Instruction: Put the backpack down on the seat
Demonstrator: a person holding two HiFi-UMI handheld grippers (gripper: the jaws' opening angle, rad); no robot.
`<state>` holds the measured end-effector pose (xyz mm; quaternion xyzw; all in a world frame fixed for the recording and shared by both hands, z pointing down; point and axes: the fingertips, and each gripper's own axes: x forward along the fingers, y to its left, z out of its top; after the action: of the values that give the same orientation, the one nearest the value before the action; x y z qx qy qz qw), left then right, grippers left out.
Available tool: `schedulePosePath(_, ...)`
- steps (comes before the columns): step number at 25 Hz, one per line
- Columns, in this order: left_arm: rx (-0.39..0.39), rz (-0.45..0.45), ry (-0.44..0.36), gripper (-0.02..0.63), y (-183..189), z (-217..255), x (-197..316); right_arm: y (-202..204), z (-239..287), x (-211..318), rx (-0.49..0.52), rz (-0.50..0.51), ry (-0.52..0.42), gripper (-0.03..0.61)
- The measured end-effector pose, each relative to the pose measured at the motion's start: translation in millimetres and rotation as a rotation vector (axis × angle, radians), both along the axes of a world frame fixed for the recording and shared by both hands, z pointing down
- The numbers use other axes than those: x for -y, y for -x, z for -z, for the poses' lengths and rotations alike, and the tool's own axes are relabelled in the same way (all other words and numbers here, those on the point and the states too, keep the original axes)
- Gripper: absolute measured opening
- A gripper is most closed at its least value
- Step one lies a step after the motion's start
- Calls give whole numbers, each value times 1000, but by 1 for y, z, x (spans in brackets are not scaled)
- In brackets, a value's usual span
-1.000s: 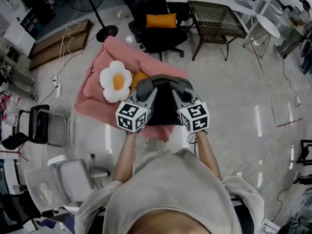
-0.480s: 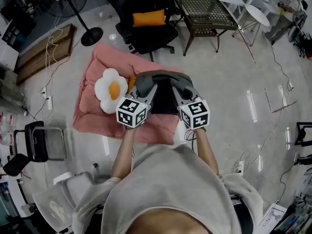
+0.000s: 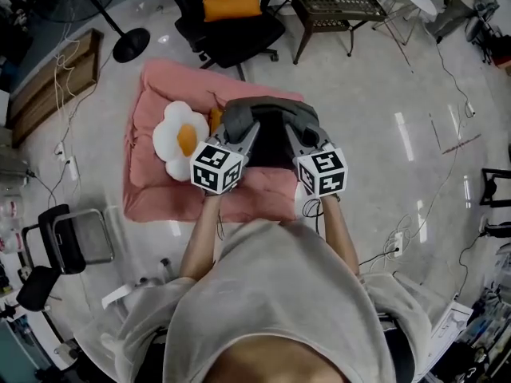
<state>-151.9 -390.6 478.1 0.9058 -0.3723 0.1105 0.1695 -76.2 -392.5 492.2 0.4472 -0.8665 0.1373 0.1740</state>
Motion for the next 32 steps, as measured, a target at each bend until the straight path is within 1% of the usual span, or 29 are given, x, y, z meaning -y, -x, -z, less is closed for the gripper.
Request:
schedulePosePath(8,19,-50,79,28,4,-36,4,4,-36,2,11,-39,67,29)
schedulePosePath(15,40,-57,156,28,-9,-73,-2,-11,-74,-4,22,-46,124,29)
schedulePosePath(23,74,-24,243,28,-21,-115,3,-26,-117,-4,38,-5,190,30)
schedulePosePath(32,72,24,340,28,-29,-158,13,-34,-160,2,38,30,261,30)
